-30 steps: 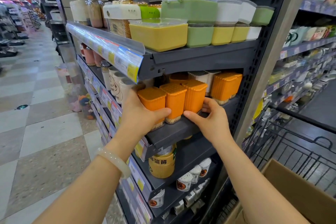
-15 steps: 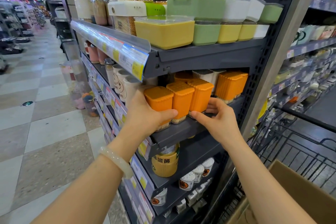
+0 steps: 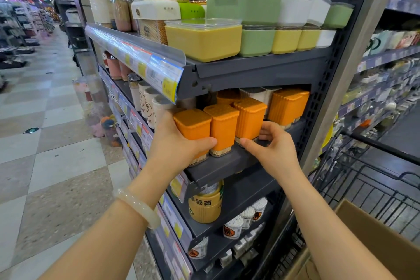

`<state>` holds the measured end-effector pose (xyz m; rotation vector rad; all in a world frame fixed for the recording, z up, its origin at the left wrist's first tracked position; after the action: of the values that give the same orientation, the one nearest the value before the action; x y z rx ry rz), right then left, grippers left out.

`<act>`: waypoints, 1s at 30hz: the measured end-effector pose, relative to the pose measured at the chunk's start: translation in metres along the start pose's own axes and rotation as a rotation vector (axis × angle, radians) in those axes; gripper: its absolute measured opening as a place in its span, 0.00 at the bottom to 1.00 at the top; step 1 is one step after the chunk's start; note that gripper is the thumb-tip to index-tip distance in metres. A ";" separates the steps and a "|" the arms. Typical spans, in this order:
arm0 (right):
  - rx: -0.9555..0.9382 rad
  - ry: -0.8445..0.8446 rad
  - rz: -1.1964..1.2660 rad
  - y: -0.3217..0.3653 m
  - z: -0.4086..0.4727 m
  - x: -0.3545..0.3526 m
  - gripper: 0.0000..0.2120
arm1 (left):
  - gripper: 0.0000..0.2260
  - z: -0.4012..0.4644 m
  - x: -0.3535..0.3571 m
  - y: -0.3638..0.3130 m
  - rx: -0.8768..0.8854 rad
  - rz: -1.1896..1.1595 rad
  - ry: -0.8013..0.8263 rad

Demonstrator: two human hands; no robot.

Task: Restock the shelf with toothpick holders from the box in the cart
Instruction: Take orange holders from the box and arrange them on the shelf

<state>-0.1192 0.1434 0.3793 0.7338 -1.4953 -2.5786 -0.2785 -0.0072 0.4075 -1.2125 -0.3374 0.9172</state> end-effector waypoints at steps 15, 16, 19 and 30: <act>0.146 -0.272 0.031 -0.029 0.024 -0.059 0.29 | 0.33 -0.001 0.002 -0.049 0.197 0.430 0.025; 0.165 -0.272 0.013 -0.034 0.032 -0.060 0.33 | 0.34 0.002 0.008 -0.053 0.206 0.555 0.047; 0.175 -0.251 -0.023 -0.041 0.048 -0.055 0.38 | 0.34 0.011 0.018 -0.051 0.158 0.773 0.119; 0.120 -0.198 -0.045 -0.040 0.046 -0.042 0.28 | 0.31 0.018 0.020 -0.046 0.066 0.797 0.173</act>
<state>-0.0956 0.2132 0.3805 0.5425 -1.7215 -2.6821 -0.2591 0.0172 0.4504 -1.3710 0.3479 1.4703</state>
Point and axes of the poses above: each hand's wrist, its own z-axis towards the middle knuckle, its own x-axis out of the palm, y = z × x, the point moved 8 cm from there along z, towards the middle knuckle, and after that the axes turned 1 degree about x, right-handed, at the moved point
